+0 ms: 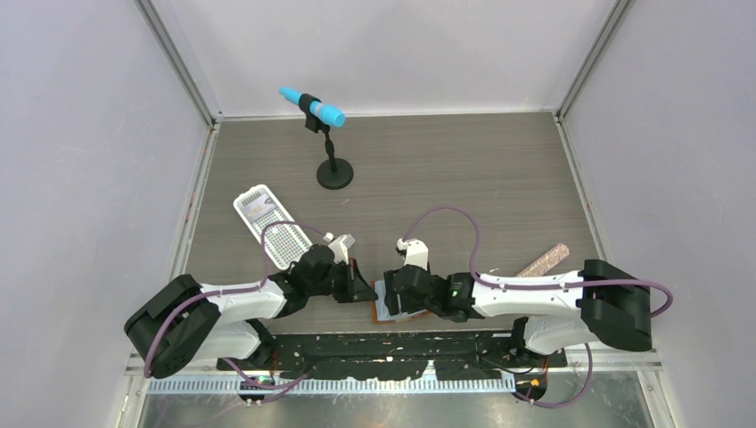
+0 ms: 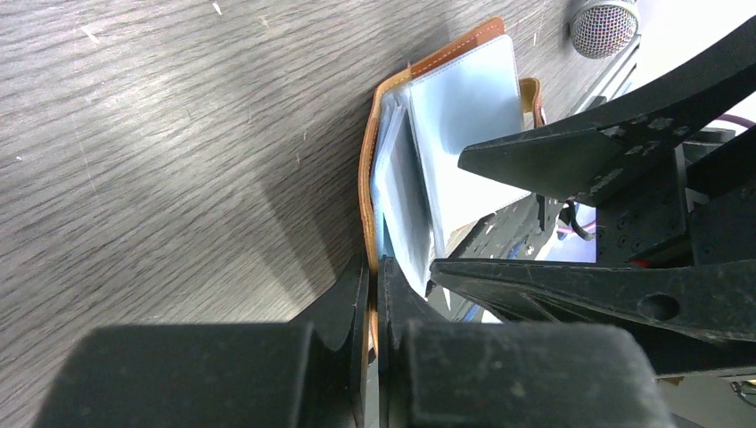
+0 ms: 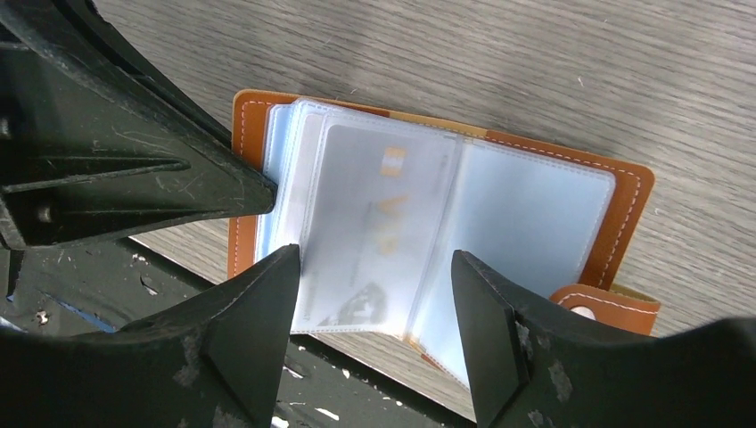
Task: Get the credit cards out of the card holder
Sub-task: Remove the credit card from the card holder.
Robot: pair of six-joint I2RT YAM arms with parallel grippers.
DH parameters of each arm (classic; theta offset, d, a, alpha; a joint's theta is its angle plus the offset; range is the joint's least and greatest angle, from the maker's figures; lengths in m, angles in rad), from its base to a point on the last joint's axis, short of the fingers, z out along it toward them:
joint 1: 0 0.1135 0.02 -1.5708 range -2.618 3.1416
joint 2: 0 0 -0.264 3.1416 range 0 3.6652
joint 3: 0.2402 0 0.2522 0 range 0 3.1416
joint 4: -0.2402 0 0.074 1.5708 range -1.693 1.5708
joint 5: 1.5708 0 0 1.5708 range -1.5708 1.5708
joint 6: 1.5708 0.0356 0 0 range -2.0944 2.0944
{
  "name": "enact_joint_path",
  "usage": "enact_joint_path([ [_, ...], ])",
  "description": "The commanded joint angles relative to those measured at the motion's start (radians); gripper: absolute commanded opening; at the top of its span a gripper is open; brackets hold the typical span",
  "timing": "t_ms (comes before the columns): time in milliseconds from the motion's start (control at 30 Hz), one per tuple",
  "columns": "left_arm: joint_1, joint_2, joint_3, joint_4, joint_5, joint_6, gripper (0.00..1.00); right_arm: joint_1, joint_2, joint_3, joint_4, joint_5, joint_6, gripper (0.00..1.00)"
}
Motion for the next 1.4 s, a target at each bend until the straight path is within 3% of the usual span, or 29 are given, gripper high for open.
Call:
enact_joint_path([
  [0, -0.006, -0.002, 0.015, 0.027, -0.008, 0.025, 0.00, 0.005, -0.051, 0.020, -0.058, 0.053, 0.011, 0.70],
  [433, -0.006, -0.024, 0.050, -0.082, -0.033, 0.083, 0.03, 0.005, -0.230, -0.041, -0.243, 0.157, 0.067, 0.68],
  [800, -0.006, -0.126, 0.083, -0.232, -0.081, 0.107, 0.33, 0.003, -0.282, 0.012, -0.330, 0.186, 0.057, 0.68],
  [1133, -0.014, -0.309, 0.142, -0.440, -0.165, 0.108, 0.40, 0.003, -0.294, 0.044, -0.154, 0.085, -0.029, 0.55],
  [1367, -0.050, -0.255, 0.149, -0.369, -0.131, 0.080, 0.33, -0.001, -0.199, 0.054, -0.025, 0.002, -0.052, 0.49],
])
